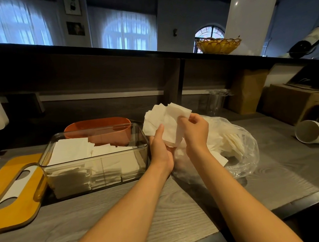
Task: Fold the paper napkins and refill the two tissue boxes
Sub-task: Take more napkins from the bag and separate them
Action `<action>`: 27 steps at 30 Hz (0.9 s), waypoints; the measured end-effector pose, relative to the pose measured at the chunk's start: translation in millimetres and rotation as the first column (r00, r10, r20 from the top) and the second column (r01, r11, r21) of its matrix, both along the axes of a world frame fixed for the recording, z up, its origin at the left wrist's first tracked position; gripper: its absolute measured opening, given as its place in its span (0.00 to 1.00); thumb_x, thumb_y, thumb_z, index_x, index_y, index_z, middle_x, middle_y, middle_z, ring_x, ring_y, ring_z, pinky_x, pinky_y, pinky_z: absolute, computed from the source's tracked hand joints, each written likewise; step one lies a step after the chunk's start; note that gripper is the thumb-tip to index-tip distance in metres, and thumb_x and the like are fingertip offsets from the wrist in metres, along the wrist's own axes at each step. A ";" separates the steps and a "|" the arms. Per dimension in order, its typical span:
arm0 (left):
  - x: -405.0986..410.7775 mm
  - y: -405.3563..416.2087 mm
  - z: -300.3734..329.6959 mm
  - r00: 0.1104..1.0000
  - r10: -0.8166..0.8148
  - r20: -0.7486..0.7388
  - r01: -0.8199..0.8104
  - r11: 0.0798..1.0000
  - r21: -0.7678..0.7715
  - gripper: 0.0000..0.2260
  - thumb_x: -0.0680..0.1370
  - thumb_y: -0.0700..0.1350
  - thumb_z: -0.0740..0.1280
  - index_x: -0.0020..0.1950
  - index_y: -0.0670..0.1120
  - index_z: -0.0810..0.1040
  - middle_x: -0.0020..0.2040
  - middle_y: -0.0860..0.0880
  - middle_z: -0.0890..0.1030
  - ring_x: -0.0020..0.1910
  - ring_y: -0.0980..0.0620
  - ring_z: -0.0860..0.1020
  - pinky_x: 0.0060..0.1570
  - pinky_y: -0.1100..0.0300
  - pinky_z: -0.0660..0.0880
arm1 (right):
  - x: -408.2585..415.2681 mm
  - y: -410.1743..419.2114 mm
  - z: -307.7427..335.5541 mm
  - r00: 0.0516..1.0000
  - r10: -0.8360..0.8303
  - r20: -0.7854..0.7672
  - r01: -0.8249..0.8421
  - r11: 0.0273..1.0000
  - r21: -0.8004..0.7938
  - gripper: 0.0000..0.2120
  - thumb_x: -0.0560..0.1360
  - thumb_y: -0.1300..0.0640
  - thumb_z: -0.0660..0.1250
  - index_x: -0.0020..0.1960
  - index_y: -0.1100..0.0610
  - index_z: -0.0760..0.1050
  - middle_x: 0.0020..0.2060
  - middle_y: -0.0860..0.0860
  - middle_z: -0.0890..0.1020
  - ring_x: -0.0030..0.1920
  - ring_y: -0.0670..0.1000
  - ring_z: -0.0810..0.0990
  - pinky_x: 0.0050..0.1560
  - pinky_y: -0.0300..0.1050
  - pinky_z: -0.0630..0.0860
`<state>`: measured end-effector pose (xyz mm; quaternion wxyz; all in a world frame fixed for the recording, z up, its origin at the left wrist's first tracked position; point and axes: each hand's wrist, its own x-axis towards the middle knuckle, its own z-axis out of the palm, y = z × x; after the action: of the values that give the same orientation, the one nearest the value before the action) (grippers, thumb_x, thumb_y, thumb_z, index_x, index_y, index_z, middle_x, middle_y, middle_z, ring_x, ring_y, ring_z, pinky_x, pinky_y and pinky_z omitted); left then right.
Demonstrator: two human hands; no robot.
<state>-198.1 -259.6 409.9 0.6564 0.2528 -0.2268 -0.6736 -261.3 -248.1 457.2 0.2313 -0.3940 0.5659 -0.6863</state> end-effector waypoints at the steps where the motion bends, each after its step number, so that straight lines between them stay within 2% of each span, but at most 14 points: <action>1: 0.3 -0.1 -0.3 1.000 -0.009 0.007 0.009 1.000 -0.003 0.18 0.82 0.52 0.64 0.72 0.53 0.73 0.62 0.45 0.83 0.60 0.43 0.82 0.50 0.48 0.82 | -1.5 -0.6 0.8 1.000 0.001 -0.009 -0.001 1.000 -0.014 0.03 0.78 0.59 0.68 0.51 0.54 0.78 0.43 0.45 0.80 0.44 0.46 0.78 0.38 0.35 0.74; 3: 0.1 -1.2 -1.1 1.000 -0.012 0.016 0.012 1.000 0.006 0.19 0.81 0.54 0.65 0.72 0.53 0.72 0.62 0.44 0.82 0.61 0.43 0.81 0.51 0.48 0.82 | -4.9 -2.1 2.4 1.000 0.007 -0.016 -0.008 1.000 -0.026 0.03 0.78 0.58 0.68 0.49 0.51 0.77 0.44 0.44 0.79 0.44 0.46 0.78 0.39 0.36 0.74; 5: -0.2 -1.0 -0.6 1.000 -0.018 0.017 0.017 0.999 0.048 0.19 0.81 0.55 0.66 0.70 0.52 0.73 0.61 0.44 0.83 0.59 0.43 0.81 0.51 0.48 0.82 | -7.9 -2.9 2.6 1.000 0.009 -0.014 -0.010 1.000 -0.028 0.08 0.78 0.58 0.69 0.45 0.47 0.75 0.43 0.42 0.79 0.45 0.46 0.79 0.43 0.39 0.77; 7: 0.5 -1.6 -1.3 1.000 -0.021 0.014 0.020 0.995 0.094 0.18 0.80 0.56 0.66 0.68 0.52 0.74 0.59 0.45 0.83 0.57 0.44 0.82 0.52 0.48 0.82 | -11.1 -4.2 1.5 0.999 0.007 -0.036 -0.008 1.000 -0.013 0.08 0.78 0.59 0.69 0.44 0.47 0.75 0.43 0.43 0.79 0.45 0.46 0.79 0.44 0.41 0.79; 10: 2.5 -3.7 -2.2 1.000 -0.012 -0.009 0.014 0.992 0.127 0.16 0.80 0.55 0.67 0.67 0.52 0.75 0.56 0.45 0.84 0.55 0.44 0.83 0.53 0.47 0.81 | -15.6 -5.7 2.1 0.998 0.040 -0.058 -0.037 0.998 0.056 0.05 0.77 0.60 0.69 0.44 0.52 0.78 0.42 0.46 0.80 0.43 0.46 0.79 0.41 0.41 0.78; 12: 2.2 -4.9 -2.3 1.000 0.004 0.006 -0.005 0.988 0.154 0.14 0.81 0.53 0.67 0.65 0.52 0.75 0.54 0.46 0.84 0.53 0.44 0.83 0.52 0.47 0.81 | -17.7 -6.9 2.5 0.997 0.066 -0.038 -0.062 0.991 0.118 0.04 0.77 0.61 0.69 0.44 0.60 0.80 0.39 0.49 0.80 0.41 0.47 0.78 0.42 0.46 0.80; 14: 1.2 -5.6 -2.8 1.000 0.004 0.027 -0.009 0.986 0.165 0.14 0.81 0.54 0.66 0.65 0.52 0.75 0.54 0.46 0.84 0.53 0.43 0.83 0.54 0.45 0.81 | -20.4 -7.6 2.7 0.998 0.058 0.000 -0.058 0.991 0.118 0.05 0.76 0.62 0.69 0.44 0.65 0.79 0.37 0.51 0.79 0.40 0.50 0.77 0.43 0.46 0.79; 16: 1.1 -6.1 -2.6 1.000 0.004 0.028 -0.009 0.985 0.172 0.15 0.81 0.54 0.66 0.66 0.52 0.76 0.54 0.46 0.84 0.52 0.44 0.83 0.52 0.45 0.81 | -24.3 -6.3 4.7 0.998 0.036 0.053 -0.040 0.996 0.082 0.03 0.76 0.63 0.68 0.44 0.61 0.79 0.38 0.51 0.79 0.40 0.50 0.77 0.41 0.43 0.76; 19: 1.8 -6.5 -2.0 1.000 -0.003 -0.006 0.004 0.984 0.178 0.14 0.81 0.53 0.66 0.66 0.52 0.76 0.53 0.46 0.85 0.51 0.44 0.83 0.46 0.49 0.81 | -30.7 -4.3 9.9 0.990 -0.011 0.143 0.008 1.000 0.019 0.05 0.77 0.62 0.66 0.52 0.58 0.79 0.42 0.49 0.80 0.42 0.48 0.77 0.36 0.39 0.74; 22: 2.5 -4.9 -2.0 1.000 -0.016 -0.015 0.018 0.986 0.165 0.13 0.81 0.52 0.66 0.65 0.51 0.76 0.53 0.46 0.84 0.50 0.44 0.83 0.44 0.50 0.81 | -38.4 -2.6 17.5 0.980 -0.028 0.195 0.044 0.996 -0.077 0.06 0.79 0.60 0.65 0.55 0.54 0.77 0.44 0.47 0.79 0.43 0.46 0.78 0.38 0.39 0.77; 27: 4.1 1.4 1.0 0.995 -0.084 -0.052 0.088 0.991 0.103 0.14 0.82 0.56 0.63 0.63 0.51 0.78 0.55 0.45 0.85 0.54 0.44 0.82 0.52 0.49 0.80 | -45.3 -4.0 21.0 0.991 0.062 0.116 -0.048 0.992 -0.119 0.05 0.81 0.57 0.64 0.53 0.49 0.76 0.48 0.48 0.82 0.47 0.49 0.83 0.44 0.43 0.83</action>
<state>-194.0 -258.2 410.9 0.6178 0.2609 -0.1862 -0.7181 -306.6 -252.0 478.3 0.2604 -0.3804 0.4990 -0.7338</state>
